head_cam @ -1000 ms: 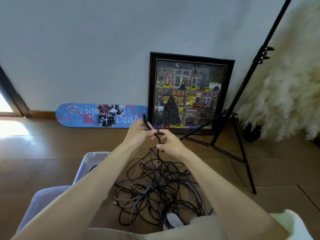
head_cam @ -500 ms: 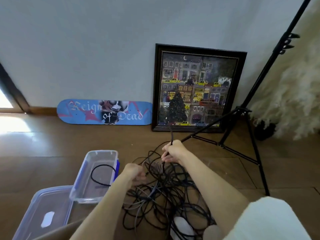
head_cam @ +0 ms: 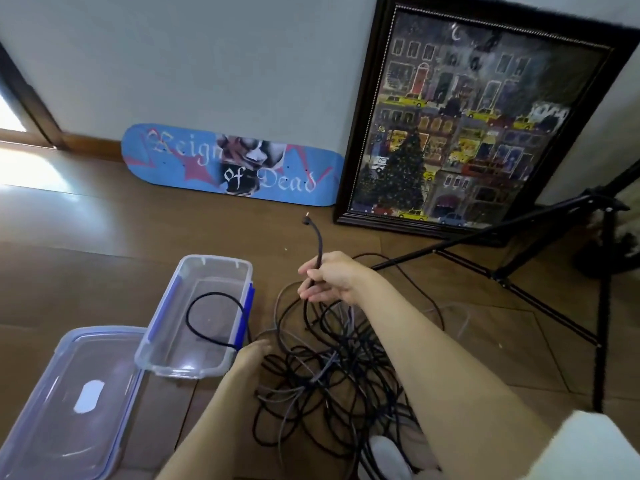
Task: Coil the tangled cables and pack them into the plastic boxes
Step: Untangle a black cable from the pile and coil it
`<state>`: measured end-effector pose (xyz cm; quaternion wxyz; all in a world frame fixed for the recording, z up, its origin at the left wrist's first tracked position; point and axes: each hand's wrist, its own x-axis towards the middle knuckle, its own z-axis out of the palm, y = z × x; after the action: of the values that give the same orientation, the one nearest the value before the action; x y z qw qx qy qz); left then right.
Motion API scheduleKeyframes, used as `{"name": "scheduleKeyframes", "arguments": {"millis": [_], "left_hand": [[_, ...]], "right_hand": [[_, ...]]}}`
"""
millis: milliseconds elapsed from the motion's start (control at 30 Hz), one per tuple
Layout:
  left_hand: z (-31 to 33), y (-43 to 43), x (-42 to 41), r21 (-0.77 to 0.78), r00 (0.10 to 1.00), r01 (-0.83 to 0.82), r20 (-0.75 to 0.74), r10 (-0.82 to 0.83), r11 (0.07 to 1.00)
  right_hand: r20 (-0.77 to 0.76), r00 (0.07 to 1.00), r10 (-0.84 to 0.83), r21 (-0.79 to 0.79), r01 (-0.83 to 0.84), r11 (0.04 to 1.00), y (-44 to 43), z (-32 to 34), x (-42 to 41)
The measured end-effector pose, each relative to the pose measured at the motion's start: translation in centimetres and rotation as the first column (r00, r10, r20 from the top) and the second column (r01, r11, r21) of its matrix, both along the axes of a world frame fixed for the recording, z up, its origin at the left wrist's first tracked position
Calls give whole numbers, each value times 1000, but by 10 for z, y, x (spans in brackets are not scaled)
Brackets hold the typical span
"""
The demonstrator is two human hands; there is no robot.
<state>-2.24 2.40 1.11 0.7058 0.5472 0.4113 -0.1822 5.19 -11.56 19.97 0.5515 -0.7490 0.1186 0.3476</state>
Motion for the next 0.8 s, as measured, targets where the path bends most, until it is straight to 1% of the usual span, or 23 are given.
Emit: {"name": "scheduleKeyframes", "arguments": {"millis": [67, 133, 200, 267, 300, 333, 367, 400, 433, 467, 533, 600, 667, 700, 800], "left_hand": [[-7, -3, 3, 21, 1000, -20, 8, 20, 1000], [-10, -2, 3, 71, 1000, -19, -9, 19, 997], [-11, -4, 0, 151, 1000, -24, 17, 21, 988], [0, -9, -7, 212, 999, 10, 46, -20, 977], [8, -14, -13, 299, 996, 32, 69, -55, 954], [15, -18, -20, 430, 989, 68, 89, -117, 900], [29, -25, -29, 576, 976, 97, 103, -189, 812], [39, -33, -38, 703, 958, 89, 135, -255, 705], [49, -41, -48, 785, 936, 58, 172, -306, 616], [57, -49, -58, 826, 914, 20, 214, -346, 564], [68, -63, -72, 845, 861, 34, 246, -445, 533], [80, -77, -84, 872, 788, 127, 201, -582, 473], [91, -88, -95, 915, 709, 164, 150, -689, 368], [94, -92, -97, 933, 676, 171, 123, -726, 317], [93, -95, -93, 950, 590, 229, 37, -806, 211]], "right_hand": [[2, 1000, -18, 10, 18, 1000, -4, -2, 5], [8, 997, -77, 26, 77, 997, -11, -6, 7], [34, 984, -173, 49, 171, 984, -19, -9, 7], [74, 957, -282, 91, 275, 957, -25, -9, 6], [96, 941, -324, 115, 313, 943, -27, -9, 6], [119, 930, -348, 132, 333, 934, -29, -7, 4], [140, 924, -355, 140, 337, 931, -29, -5, 3], [159, 923, -351, 143, 331, 933, -29, -2, 1], [180, 922, -343, 141, 321, 937, -29, 2, -1], [200, 920, -337, 138, 314, 939, -28, 5, -3], [214, 909, -358, 155, 330, 931, -26, 13, -8], [177, 899, -401, 217, 362, 907, -24, 22, -15], [135, 897, -421, 269, 376, 887, -26, 29, -25], [132, 899, -417, 271, 372, 888, -29, 32, -30], [167, 901, -401, 220, 362, 906, -44, 35, -45]]}}
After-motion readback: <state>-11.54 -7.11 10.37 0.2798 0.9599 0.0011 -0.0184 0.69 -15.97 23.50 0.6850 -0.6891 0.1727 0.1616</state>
